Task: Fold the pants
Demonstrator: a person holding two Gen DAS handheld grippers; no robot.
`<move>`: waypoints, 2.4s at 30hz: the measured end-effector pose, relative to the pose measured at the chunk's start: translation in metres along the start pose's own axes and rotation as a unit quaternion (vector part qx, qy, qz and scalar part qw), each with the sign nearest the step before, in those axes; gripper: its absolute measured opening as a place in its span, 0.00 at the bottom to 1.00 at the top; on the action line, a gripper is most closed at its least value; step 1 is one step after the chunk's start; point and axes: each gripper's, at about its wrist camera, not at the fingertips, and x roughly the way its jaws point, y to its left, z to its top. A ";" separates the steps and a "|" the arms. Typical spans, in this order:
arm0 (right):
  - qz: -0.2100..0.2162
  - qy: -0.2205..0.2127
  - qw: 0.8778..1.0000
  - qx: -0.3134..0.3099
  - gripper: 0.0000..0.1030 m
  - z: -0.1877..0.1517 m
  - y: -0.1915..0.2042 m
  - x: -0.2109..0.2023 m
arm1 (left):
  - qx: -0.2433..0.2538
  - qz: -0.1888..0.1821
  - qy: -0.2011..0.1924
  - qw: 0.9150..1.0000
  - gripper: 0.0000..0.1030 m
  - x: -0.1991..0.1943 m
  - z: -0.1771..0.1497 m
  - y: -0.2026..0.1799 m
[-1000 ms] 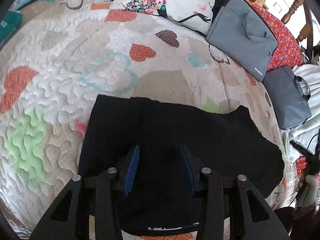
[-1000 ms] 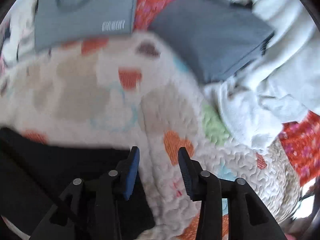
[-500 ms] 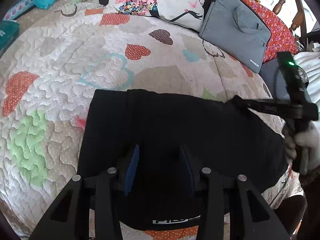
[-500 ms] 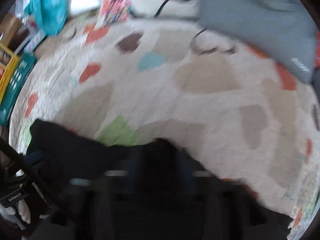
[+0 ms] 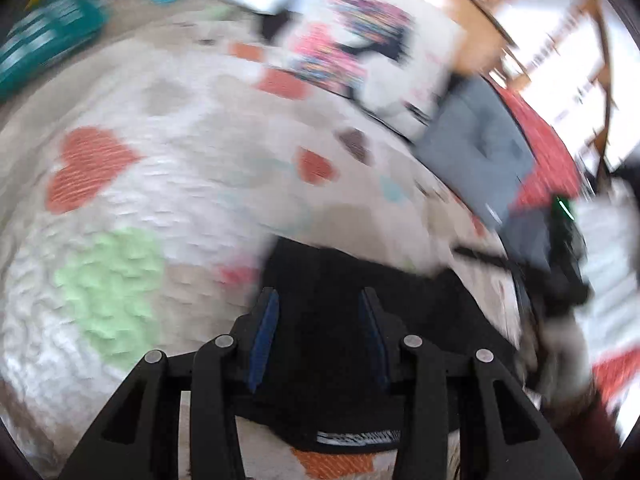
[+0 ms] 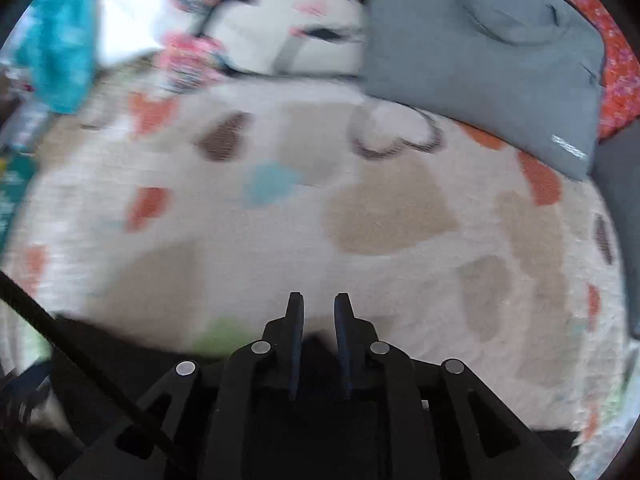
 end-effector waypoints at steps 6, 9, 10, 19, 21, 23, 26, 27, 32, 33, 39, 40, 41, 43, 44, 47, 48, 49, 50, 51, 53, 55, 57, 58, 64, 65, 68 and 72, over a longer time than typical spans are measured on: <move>0.178 0.071 0.980 -0.046 0.23 -0.013 0.091 0.030 | -0.059 0.037 0.029 0.997 0.39 0.011 -0.004 0.027; 0.185 0.096 0.977 -0.042 0.29 -0.014 0.119 0.066 | -0.034 0.071 0.064 0.995 0.39 0.031 -0.010 0.023; 0.176 0.095 0.979 -0.033 0.32 -0.011 0.122 0.077 | -0.027 0.080 0.081 0.993 0.41 0.041 -0.013 0.021; 0.224 0.026 0.973 0.052 0.39 -0.012 0.077 0.025 | 0.010 0.103 0.036 0.994 0.44 0.030 -0.008 0.008; 0.227 -0.005 0.971 0.070 0.41 -0.036 0.048 -0.014 | 0.008 0.096 0.012 0.995 0.44 0.020 -0.006 0.005; 0.213 -0.037 0.972 0.097 0.42 -0.069 0.011 -0.057 | 0.013 0.076 -0.012 0.997 0.44 0.010 -0.004 -0.002; 0.154 -0.096 0.970 0.159 0.43 -0.128 -0.050 -0.112 | 0.051 0.044 -0.030 0.997 0.44 0.005 -0.007 -0.028; 0.138 -0.112 0.966 0.186 0.44 -0.147 -0.067 -0.125 | 0.079 0.029 -0.024 0.996 0.44 0.007 -0.009 -0.044; 0.053 -0.185 0.912 0.363 0.53 -0.253 -0.214 -0.158 | 0.173 -0.060 0.058 0.981 0.45 0.035 -0.026 -0.133; 0.045 -0.186 0.901 0.390 0.53 -0.267 -0.235 -0.160 | 0.197 -0.066 0.074 0.975 0.45 0.044 -0.032 -0.155; 0.016 -0.162 0.881 0.444 0.53 -0.312 -0.267 -0.152 | 0.314 -0.141 0.176 0.922 0.45 0.112 -0.082 -0.299; 0.018 -0.156 0.880 0.448 0.53 -0.314 -0.268 -0.149 | 0.330 -0.148 0.192 0.912 0.45 0.129 -0.092 -0.322; 0.022 -0.148 0.879 0.452 0.53 -0.315 -0.268 -0.143 | 0.343 -0.150 0.207 0.904 0.45 0.146 -0.101 -0.342; 0.034 -0.140 0.878 0.456 0.53 -0.317 -0.266 -0.134 | 0.357 -0.154 0.235 0.891 0.45 0.170 -0.121 -0.371; 0.037 -0.137 0.879 0.455 0.54 -0.315 -0.263 -0.130 | 0.362 -0.154 0.246 0.886 0.45 0.180 -0.128 -0.382; 0.027 -0.142 0.891 0.429 0.58 -0.305 -0.255 -0.123 | 0.392 -0.151 0.266 0.868 0.45 0.214 -0.149 -0.412; 0.027 -0.147 0.894 0.422 0.58 -0.304 -0.253 -0.122 | 0.401 -0.150 0.275 0.861 0.45 0.224 -0.156 -0.422; 0.029 -0.151 0.896 0.417 0.58 -0.302 -0.252 -0.121 | 0.410 -0.150 0.287 0.853 0.45 0.236 -0.163 -0.431; 0.029 -0.154 0.897 0.413 0.58 -0.299 -0.251 -0.118 | 0.415 -0.148 0.296 0.847 0.45 0.246 -0.167 -0.437; 0.027 -0.159 0.897 0.412 0.58 -0.298 -0.249 -0.115 | 0.423 -0.143 0.301 0.843 0.45 0.254 -0.172 -0.443; 0.026 -0.173 0.896 0.409 0.58 -0.295 -0.250 -0.112 | 0.440 -0.135 0.304 0.834 0.48 0.270 -0.180 -0.454; 0.028 -0.182 0.895 0.406 0.58 -0.290 -0.252 -0.108 | 0.457 -0.133 0.314 0.822 0.53 0.282 -0.188 -0.462; 0.027 -0.186 0.897 0.400 0.58 -0.286 -0.252 -0.105 | 0.466 -0.131 0.320 0.814 0.54 0.287 -0.194 -0.465; 0.024 -0.186 0.899 0.396 0.58 -0.283 -0.251 -0.103 | 0.477 -0.128 0.322 0.808 0.53 0.286 -0.198 -0.467; 0.039 -0.178 0.913 0.365 0.32 -0.269 -0.244 -0.103 | 0.477 -0.138 0.329 0.803 0.13 0.271 -0.188 -0.455; 0.048 -0.179 0.913 0.364 0.30 -0.266 -0.243 -0.104 | 0.467 -0.144 0.325 0.810 0.12 0.266 -0.182 -0.451; 0.060 -0.190 0.919 0.340 0.29 -0.253 -0.227 -0.116 | 0.435 -0.171 0.300 0.832 0.12 0.237 -0.157 -0.433; 0.069 -0.190 0.944 0.262 0.29 -0.226 -0.186 -0.128 | 0.382 -0.197 0.263 0.864 0.12 0.197 -0.116 -0.395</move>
